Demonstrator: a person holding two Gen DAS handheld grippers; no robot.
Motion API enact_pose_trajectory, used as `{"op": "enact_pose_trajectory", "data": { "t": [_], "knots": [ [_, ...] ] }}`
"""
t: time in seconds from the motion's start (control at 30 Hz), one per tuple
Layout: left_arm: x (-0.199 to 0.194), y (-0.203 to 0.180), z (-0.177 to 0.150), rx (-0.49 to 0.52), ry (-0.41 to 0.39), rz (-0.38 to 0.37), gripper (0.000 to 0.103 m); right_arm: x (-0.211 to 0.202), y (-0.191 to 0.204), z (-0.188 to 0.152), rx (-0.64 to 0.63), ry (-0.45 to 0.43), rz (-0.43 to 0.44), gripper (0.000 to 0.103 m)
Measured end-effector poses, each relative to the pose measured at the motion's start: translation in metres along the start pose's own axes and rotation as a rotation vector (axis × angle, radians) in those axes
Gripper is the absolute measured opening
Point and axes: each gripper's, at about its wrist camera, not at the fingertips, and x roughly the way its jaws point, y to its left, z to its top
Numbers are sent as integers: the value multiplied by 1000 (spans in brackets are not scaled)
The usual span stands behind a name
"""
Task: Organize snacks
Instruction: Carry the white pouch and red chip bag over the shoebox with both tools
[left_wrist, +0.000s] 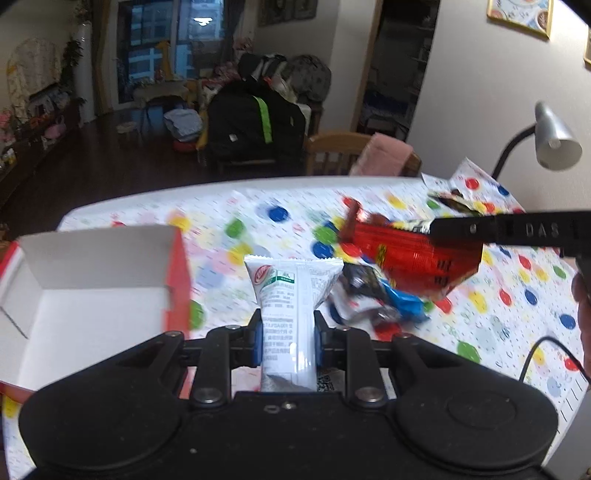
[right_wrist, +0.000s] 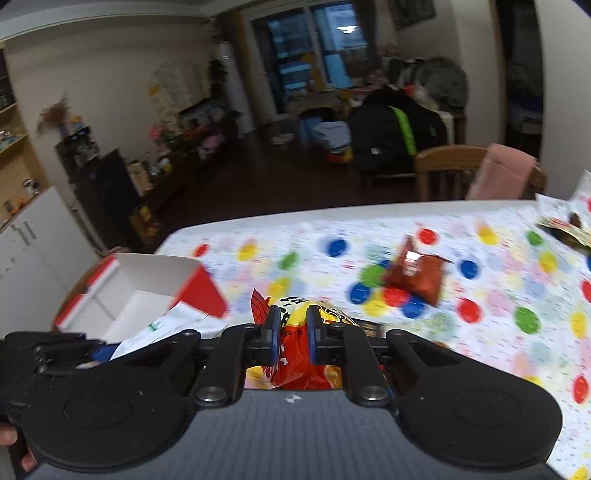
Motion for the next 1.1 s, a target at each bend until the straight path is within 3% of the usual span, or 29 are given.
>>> {"op": "enact_pose_trajectory", "data": {
  "t": [0.27,0.6,1.1],
  "knots": [
    [-25,61,12,-38,-45,89,21,28,79,17,-98,7,103,14],
    [-31,135,15,-90,-33,199,22,80,162,26,-189,51,195,14],
    [10,222,4,-125,72,301,22,165,211,11,-250,160,207,14]
  ]
}}
